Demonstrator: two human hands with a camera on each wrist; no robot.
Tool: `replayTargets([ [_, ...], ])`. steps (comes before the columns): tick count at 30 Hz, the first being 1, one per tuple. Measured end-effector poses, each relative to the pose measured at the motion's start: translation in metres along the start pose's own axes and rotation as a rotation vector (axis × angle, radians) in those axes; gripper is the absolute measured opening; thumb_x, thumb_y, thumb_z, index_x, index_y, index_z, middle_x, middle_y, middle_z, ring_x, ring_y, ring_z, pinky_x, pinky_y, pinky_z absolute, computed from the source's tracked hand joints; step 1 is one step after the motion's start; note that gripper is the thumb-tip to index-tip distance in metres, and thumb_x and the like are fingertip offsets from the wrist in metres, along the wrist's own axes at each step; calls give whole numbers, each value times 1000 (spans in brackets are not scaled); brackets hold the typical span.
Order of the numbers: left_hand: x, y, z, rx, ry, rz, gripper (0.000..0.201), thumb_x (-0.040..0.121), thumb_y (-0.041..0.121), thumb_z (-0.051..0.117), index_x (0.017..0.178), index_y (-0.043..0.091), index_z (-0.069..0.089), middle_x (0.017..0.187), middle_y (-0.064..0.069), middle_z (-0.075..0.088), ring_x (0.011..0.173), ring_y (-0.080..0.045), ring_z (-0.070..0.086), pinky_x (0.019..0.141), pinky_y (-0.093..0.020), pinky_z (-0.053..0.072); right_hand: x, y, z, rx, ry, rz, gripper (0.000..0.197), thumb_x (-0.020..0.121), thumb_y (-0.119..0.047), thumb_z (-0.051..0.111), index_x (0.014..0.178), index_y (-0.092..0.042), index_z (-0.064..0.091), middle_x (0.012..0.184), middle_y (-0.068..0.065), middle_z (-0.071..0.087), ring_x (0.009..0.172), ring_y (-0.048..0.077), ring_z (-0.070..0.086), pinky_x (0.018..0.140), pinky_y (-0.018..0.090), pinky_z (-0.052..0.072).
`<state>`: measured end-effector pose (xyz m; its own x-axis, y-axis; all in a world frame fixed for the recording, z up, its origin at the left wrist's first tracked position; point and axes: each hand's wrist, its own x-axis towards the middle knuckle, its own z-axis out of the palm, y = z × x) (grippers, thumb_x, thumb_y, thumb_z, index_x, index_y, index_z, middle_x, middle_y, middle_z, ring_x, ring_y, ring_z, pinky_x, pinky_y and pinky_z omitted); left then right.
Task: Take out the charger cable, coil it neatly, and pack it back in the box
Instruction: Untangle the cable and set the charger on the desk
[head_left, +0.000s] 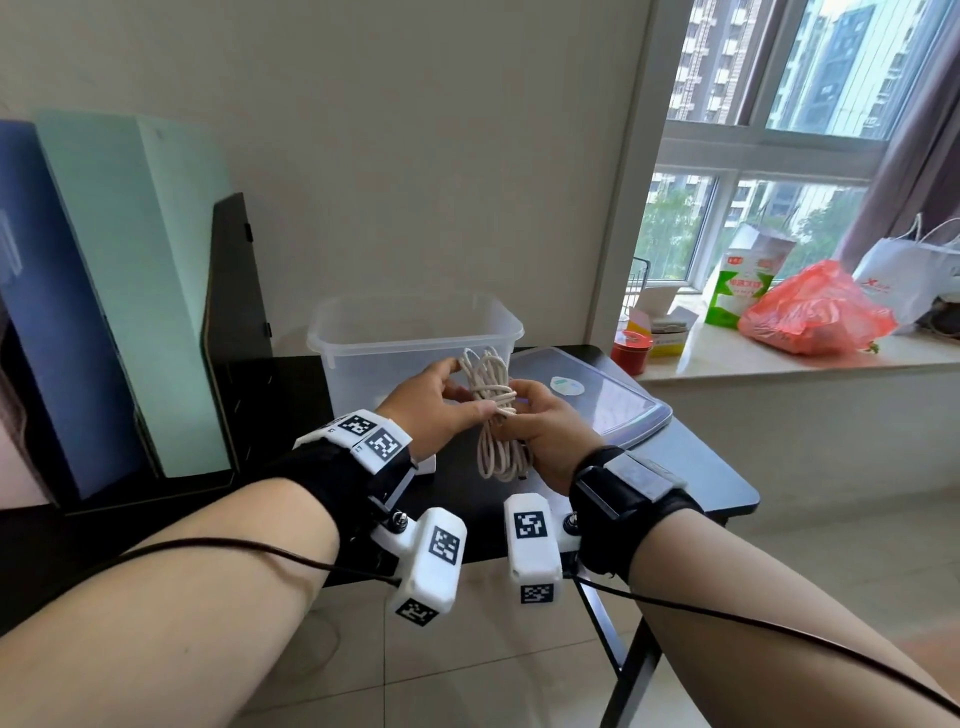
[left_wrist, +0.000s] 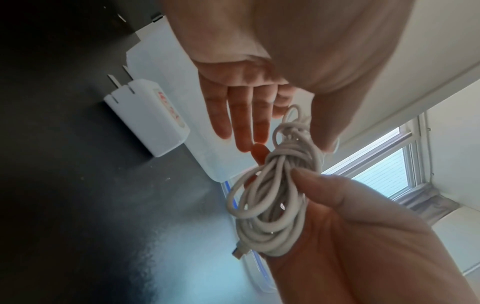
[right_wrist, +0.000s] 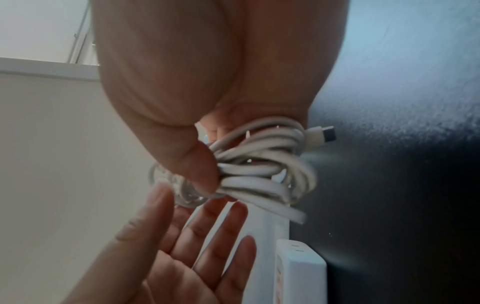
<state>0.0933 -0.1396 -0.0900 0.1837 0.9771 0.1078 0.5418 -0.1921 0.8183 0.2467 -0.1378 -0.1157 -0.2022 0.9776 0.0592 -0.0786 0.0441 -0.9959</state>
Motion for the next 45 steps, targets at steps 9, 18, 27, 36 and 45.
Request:
replayTargets([
  [9, 1, 1, 1, -309, 73, 44, 34, 79, 13, 70, 106, 25, 54, 85, 7, 68, 64, 1, 65, 56, -10, 47, -3, -1, -6, -53, -10, -56, 30, 81, 11, 57, 90, -18, 56, 83, 4, 64, 74, 16, 60, 76, 30, 50],
  [18, 0, 5, 3, -150, 326, 25, 35, 84, 27, 65, 112, 18, 45, 80, -2, 70, 66, -10, 66, 74, -32, 56, -1, -1, -2, -79, 79, -73, 8, 87, -13, 59, 89, -17, 53, 78, 5, 64, 61, 23, 55, 54, 32, 42],
  [27, -5, 1, -3, 34, 399, 129, 28, 87, 25, 60, 111, 16, 48, 84, 1, 72, 80, -14, 67, 76, -28, 50, 1, -4, 12, 20, 41, -57, 13, 71, -25, 64, 76, -21, 53, 94, 25, 66, 83, 36, 60, 75, 52, 46],
  [36, -3, -11, -15, -135, 409, 74, 19, 78, 10, 66, 86, 23, 54, 85, 4, 68, 79, -13, 67, 79, -25, 51, 3, -2, 15, 102, -20, -53, 11, 79, -14, 59, 79, -19, 49, 96, 26, 64, 90, 39, 60, 63, 38, 49],
  [45, -9, -12, -15, 52, 408, 90, 9, 79, 14, 64, 84, 21, 65, 77, 10, 64, 74, -12, 63, 75, -22, 49, 8, -4, 20, -56, 23, -81, 19, 86, -8, 57, 74, -22, 53, 72, 9, 63, 57, 19, 57, 48, 25, 47],
])
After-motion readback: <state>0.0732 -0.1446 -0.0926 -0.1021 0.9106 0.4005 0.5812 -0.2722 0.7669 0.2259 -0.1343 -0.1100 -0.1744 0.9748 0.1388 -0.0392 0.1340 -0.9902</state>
